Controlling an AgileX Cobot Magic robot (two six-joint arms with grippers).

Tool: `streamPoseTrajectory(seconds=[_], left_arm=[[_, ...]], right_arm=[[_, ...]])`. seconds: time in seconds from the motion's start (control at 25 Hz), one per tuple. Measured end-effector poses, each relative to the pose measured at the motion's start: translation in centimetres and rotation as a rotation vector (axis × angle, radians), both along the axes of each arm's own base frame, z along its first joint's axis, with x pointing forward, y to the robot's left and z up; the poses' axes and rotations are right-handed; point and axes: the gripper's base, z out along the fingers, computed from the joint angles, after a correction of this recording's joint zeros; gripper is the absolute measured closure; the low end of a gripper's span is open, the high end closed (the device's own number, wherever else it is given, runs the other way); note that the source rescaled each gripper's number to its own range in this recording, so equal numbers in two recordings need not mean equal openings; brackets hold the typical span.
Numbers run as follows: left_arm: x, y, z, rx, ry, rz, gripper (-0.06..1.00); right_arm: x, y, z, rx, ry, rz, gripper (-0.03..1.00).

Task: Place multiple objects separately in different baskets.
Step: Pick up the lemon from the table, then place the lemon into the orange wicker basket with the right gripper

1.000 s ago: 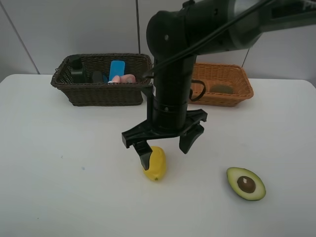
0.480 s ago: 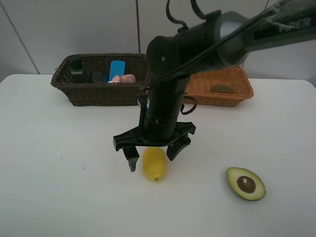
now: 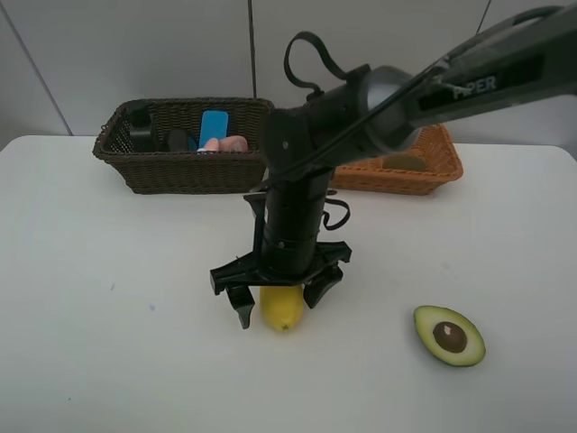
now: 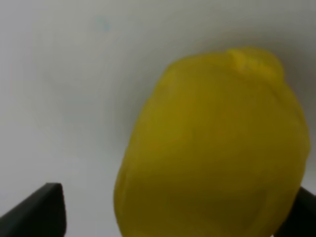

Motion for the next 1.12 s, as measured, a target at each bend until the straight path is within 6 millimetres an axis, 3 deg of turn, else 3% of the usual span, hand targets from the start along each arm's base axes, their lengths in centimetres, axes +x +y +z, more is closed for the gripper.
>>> streamPoseTrajectory(seconds=[0.16, 0.48, 0.6, 0.68, 0.76, 0.88, 1.0, 1.12], left_arm=[[0.0, 0.0, 0.0, 0.000, 0.000, 0.000, -0.05], [0.0, 0.0, 0.0, 0.000, 0.000, 0.000, -0.05], [0.0, 0.0, 0.0, 0.000, 0.000, 0.000, -0.05], [0.0, 0.0, 0.0, 0.000, 0.000, 0.000, -0.05], [0.0, 0.0, 0.0, 0.000, 0.000, 0.000, -0.05], [0.0, 0.0, 0.0, 0.000, 0.000, 0.000, -0.05], [0.0, 0.0, 0.0, 0.000, 0.000, 0.000, -0.05], [0.0, 0.0, 0.0, 0.000, 0.000, 0.000, -0.05]], right_arm=[[0.1, 0.1, 0.0, 0.010, -0.010, -0.002, 0.44], [0.3, -0.5, 0.5, -0.045, -0.038, 0.052, 0.44], [0.5, -0.7, 3.1, -0.041, -0.079, 0.090, 0.44], [1.2, -1.0, 5.9, -0.021, -0.135, 0.106, 0.44], [3.2, -2.1, 8.9, -0.010, -0.212, 0.090, 0.44], [7.2, -4.9, 11.3, -0.011, -0.296, 0.033, 0.44], [11.8, -8.6, 12.2, 0.000, -0.360, -0.049, 0.44], [16.4, -12.4, 11.3, 0.028, -0.391, -0.158, 0.44]])
